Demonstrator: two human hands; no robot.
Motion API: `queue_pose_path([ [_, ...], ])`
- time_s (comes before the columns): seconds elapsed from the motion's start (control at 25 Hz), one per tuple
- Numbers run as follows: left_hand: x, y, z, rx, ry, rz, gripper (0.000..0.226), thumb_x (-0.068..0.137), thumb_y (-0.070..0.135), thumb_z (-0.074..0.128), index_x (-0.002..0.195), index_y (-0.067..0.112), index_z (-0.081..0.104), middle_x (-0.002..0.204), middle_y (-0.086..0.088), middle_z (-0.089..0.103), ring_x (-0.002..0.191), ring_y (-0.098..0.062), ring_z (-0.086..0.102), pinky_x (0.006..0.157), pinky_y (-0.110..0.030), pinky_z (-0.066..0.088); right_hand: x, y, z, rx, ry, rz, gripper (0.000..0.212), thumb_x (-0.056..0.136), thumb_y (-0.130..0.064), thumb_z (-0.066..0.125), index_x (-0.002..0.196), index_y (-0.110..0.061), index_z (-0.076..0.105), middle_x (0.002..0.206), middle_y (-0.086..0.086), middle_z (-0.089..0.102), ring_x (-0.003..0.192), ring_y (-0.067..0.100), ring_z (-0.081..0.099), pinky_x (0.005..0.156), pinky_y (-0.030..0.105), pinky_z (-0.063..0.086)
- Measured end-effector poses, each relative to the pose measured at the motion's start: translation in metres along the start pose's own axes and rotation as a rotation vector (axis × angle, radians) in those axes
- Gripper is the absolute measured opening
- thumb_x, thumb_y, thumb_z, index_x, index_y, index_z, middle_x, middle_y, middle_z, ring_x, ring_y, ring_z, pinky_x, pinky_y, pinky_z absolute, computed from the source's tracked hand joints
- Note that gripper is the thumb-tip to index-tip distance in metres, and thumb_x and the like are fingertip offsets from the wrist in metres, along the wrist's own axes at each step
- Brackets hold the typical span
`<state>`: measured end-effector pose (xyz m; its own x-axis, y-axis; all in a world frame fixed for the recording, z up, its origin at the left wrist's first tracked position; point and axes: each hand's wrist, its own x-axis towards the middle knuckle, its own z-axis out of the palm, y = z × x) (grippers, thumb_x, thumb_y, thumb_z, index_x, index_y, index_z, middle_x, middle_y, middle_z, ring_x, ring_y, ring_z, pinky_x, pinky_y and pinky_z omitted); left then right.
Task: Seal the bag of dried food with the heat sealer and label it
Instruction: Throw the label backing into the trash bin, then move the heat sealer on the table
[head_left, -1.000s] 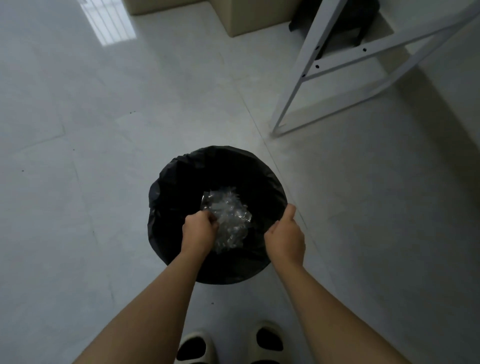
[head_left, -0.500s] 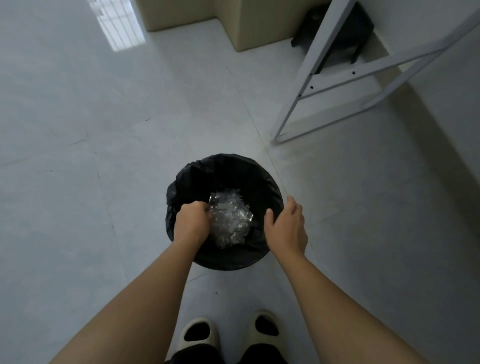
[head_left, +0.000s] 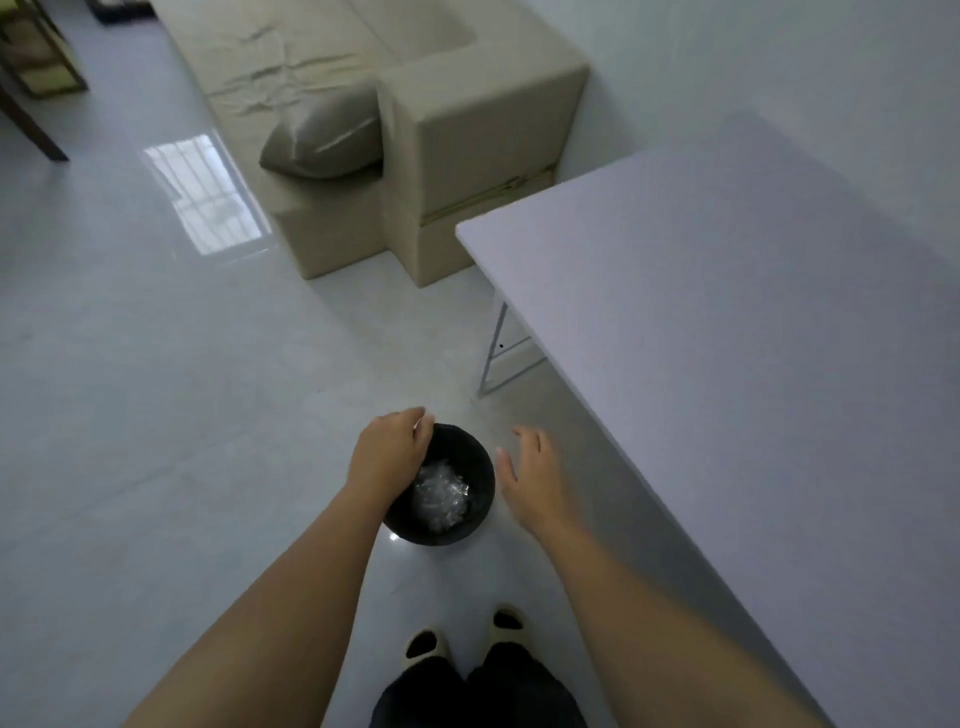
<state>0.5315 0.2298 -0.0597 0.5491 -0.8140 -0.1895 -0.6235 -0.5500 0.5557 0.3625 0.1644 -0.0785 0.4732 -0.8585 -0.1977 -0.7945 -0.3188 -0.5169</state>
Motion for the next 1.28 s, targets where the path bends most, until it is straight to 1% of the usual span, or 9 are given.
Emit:
queue_pose_path([
  [0.08, -0.014, 0.042, -0.033, 0.015, 0.01, 0.146, 0.036, 0.097, 0.026, 0.041, 0.102, -0.003, 0.061, 0.103, -0.023, 0.067, 0.097, -0.038, 0.059, 0.084, -0.043, 0.044, -0.025, -0.002, -0.052, -0.001, 0.085, 0.009, 0.04, 0.096, -0.032, 0.042, 0.128, -0.008, 0.045, 0.127, 0.01, 0.05, 0.113, 0.026, 0.048, 0.091, 0.037, 0.041],
  [0.2, -0.024, 0.112, -0.051, 0.011, -0.025, 0.313, 0.033, 0.097, 0.023, 0.039, 0.095, -0.004, 0.058, 0.095, -0.025, 0.065, 0.091, -0.04, 0.059, 0.07, -0.039, 0.039, -0.056, 0.02, -0.117, -0.064, 0.228, 0.077, 0.041, 0.096, -0.034, 0.04, 0.129, -0.01, 0.045, 0.131, 0.009, 0.049, 0.116, 0.026, 0.046, 0.089, 0.039, 0.042],
  [0.36, -0.042, 0.23, -0.027, 0.073, -0.174, 0.596, 0.039, 0.099, 0.029, 0.035, 0.121, 0.003, 0.053, 0.121, -0.021, 0.06, 0.111, -0.037, 0.054, 0.091, -0.042, 0.04, -0.102, 0.085, -0.206, -0.099, 0.498, 0.325, 0.043, 0.096, -0.036, 0.039, 0.129, -0.008, 0.044, 0.133, 0.011, 0.049, 0.118, 0.027, 0.045, 0.09, 0.041, 0.042],
  [0.52, -0.076, 0.336, 0.016, 0.143, -0.244, 0.859, 0.04, 0.099, 0.033, 0.031, 0.12, 0.005, 0.051, 0.117, -0.017, 0.062, 0.108, -0.035, 0.054, 0.086, -0.039, 0.041, -0.156, 0.152, -0.273, -0.104, 0.71, 0.537, 0.044, 0.096, -0.035, 0.04, 0.129, -0.006, 0.044, 0.13, 0.013, 0.05, 0.116, 0.029, 0.046, 0.087, 0.04, 0.043],
  [0.72, -0.142, 0.46, 0.109, 0.145, -0.431, 1.042, 0.045, 0.099, 0.034, 0.03, 0.136, 0.01, 0.042, 0.134, -0.012, 0.054, 0.122, -0.031, 0.048, 0.098, -0.038, 0.037, -0.239, 0.266, -0.326, -0.172, 0.84, 0.778, 0.043, 0.095, -0.035, 0.043, 0.127, -0.006, 0.046, 0.127, 0.013, 0.052, 0.114, 0.03, 0.047, 0.085, 0.042, 0.044],
  [0.88, -0.18, 0.54, 0.192, 0.167, -0.545, 1.087, 0.048, 0.099, 0.035, 0.031, 0.14, 0.012, 0.037, 0.143, -0.009, 0.046, 0.13, -0.029, 0.042, 0.106, -0.037, 0.032, -0.287, 0.366, -0.354, -0.196, 0.886, 0.928, 0.041, 0.092, -0.031, 0.049, 0.12, -0.001, 0.05, 0.119, 0.017, 0.056, 0.107, 0.033, 0.051, 0.079, 0.042, 0.047],
  [1.04, -0.213, 0.627, 0.277, 0.177, -0.628, 1.063, 0.047, 0.099, 0.034, 0.034, 0.14, 0.011, 0.038, 0.142, -0.01, 0.047, 0.131, -0.027, 0.041, 0.107, -0.036, 0.03, -0.32, 0.474, -0.386, -0.131, 0.901, 1.082, 0.046, 0.089, -0.033, 0.055, 0.121, 0.0, 0.05, 0.117, 0.019, 0.057, 0.105, 0.035, 0.054, 0.078, 0.044, 0.049],
  [1.2, -0.233, 0.675, 0.341, 0.168, -0.703, 1.003, 0.046, 0.099, 0.032, 0.035, 0.14, 0.012, 0.039, 0.14, -0.013, 0.049, 0.129, -0.029, 0.043, 0.106, -0.035, 0.031, -0.341, 0.545, -0.394, -0.059, 0.865, 1.17, 0.062, 0.081, -0.05, 0.059, 0.124, -0.008, 0.044, 0.12, 0.013, 0.055, 0.104, 0.03, 0.054, 0.08, 0.042, 0.049],
  [1.28, -0.237, 0.687, 0.368, 0.124, -0.741, 0.934, 0.046, 0.099, 0.032, 0.035, 0.14, 0.011, 0.039, 0.14, -0.013, 0.049, 0.128, -0.03, 0.045, 0.105, -0.034, 0.031, -0.353, 0.571, -0.392, -0.024, 0.793, 1.19, 0.082, 0.07, -0.061, 0.065, 0.129, -0.01, 0.038, 0.128, 0.012, 0.049, 0.112, 0.03, 0.05, 0.086, 0.044, 0.046],
])
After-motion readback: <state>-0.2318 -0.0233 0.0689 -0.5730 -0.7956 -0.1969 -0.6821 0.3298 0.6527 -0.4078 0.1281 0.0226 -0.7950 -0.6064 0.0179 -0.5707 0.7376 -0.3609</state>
